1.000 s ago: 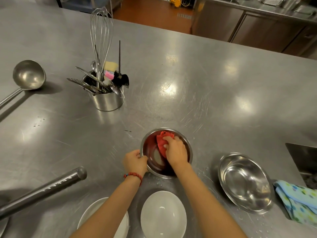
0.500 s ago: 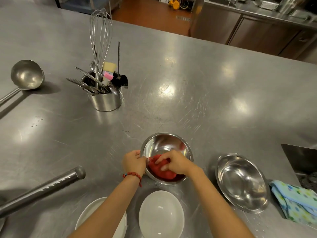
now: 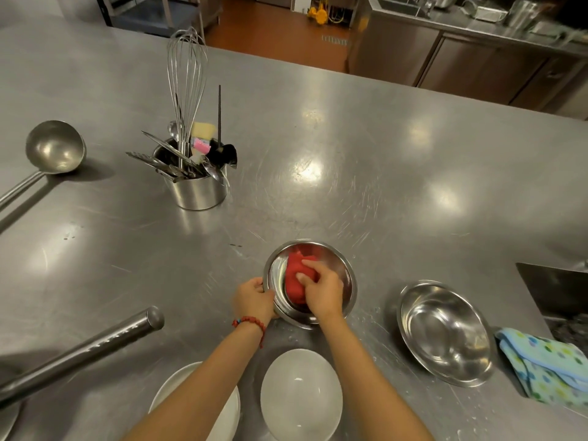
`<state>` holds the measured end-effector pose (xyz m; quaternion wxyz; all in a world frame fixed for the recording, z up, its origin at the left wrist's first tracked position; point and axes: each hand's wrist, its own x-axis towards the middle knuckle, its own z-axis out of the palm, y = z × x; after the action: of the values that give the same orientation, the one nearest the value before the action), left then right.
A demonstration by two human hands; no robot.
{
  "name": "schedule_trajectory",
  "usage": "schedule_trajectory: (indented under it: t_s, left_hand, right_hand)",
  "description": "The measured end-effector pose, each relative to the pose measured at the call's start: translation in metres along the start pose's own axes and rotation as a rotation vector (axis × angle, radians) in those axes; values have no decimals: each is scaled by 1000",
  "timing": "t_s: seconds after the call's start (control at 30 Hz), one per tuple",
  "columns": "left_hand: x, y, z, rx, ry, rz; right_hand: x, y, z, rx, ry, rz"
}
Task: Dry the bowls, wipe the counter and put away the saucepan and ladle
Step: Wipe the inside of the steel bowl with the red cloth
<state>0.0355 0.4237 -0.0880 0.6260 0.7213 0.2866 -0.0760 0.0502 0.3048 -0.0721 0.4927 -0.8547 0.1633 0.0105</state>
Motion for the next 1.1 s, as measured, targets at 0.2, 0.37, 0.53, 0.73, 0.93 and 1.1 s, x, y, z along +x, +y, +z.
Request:
schedule_trajectory:
  t_s: [0.2, 0.37, 0.53, 0.73, 0.93, 1.1]
  left_hand:
    - [-8, 9, -8, 84, -64, 20]
    - [-27, 11, -27, 358, -27, 234]
    - [-54, 3, -41, 506, -23, 527]
    - [-78, -10, -49, 718, -81, 696]
    - [-111, -8, -42, 849, -70, 790]
    - [-139, -3, -20, 873, -68, 823]
  right_hand:
    - [-11, -1, -28, 268, 2, 20]
    - [-31, 1, -42, 349, 16, -1]
    - [-61, 4, -56, 440, 34, -4]
    - [-99, 17, -82, 457, 105, 0]
    - [-125, 37, -110, 452, 137, -3]
    - [-134, 57, -143, 475, 153, -18]
